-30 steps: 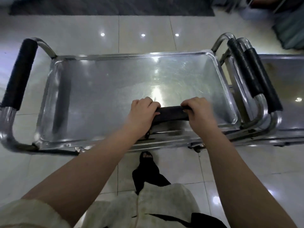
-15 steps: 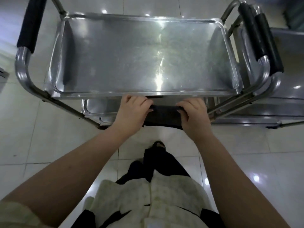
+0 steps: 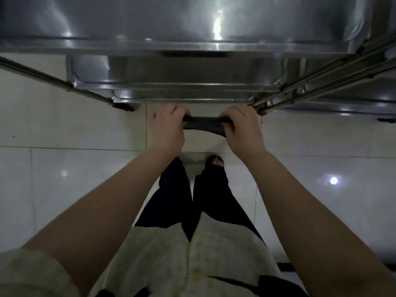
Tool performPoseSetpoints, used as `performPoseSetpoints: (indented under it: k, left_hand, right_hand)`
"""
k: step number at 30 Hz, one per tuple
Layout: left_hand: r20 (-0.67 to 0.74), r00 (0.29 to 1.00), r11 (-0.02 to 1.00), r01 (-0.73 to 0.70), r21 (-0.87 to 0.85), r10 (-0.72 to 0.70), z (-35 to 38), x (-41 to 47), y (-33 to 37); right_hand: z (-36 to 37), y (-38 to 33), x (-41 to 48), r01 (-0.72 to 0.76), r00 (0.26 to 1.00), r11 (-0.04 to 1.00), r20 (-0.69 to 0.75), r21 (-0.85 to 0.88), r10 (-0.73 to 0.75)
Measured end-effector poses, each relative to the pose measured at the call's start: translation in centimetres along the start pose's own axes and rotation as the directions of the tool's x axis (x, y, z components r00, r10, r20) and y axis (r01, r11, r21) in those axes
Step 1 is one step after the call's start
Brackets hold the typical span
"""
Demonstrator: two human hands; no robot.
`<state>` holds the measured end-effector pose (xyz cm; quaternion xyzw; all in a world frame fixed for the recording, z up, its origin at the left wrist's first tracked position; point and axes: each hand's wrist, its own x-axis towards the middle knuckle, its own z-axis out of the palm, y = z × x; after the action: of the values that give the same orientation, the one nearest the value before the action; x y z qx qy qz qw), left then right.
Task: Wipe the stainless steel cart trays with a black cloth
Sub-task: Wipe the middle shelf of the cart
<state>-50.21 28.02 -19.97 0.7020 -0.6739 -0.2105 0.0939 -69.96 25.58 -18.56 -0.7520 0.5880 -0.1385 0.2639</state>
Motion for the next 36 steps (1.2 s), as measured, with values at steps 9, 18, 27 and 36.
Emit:
performPoseSetpoints:
  k: [9,18,27,36]
  left_hand:
    - [0.171,0.985,0.985,0.062,-0.161,-0.034,11.6,7.2,-2.1]
    - [-0.092,0.995,0.999,-0.036,-0.013,0.035,19.5,25.5,-4.3]
    - [-0.202,0.962,0.959,-0.127,0.254,0.181,22.4,32.6,-11.8]
    - [-0.011,0.988,0.925,-0.140,0.353,0.154,22.6,36.6,-10.7]
  right_hand:
    - [7.0,10.0,2.8,-0.071,0.997,0.996,-0.032,0.056,0.073]
    - [12.0,20.6,18.7,-0.209,0.943,0.962,-0.298,-0.175,0.150]
    - [19.2,19.0,19.0,-0.065,0.997,0.962,-0.047,-0.264,0.054]
    - [19.5,19.3,18.4,-0.104,0.987,0.928,0.076,-0.358,0.140]
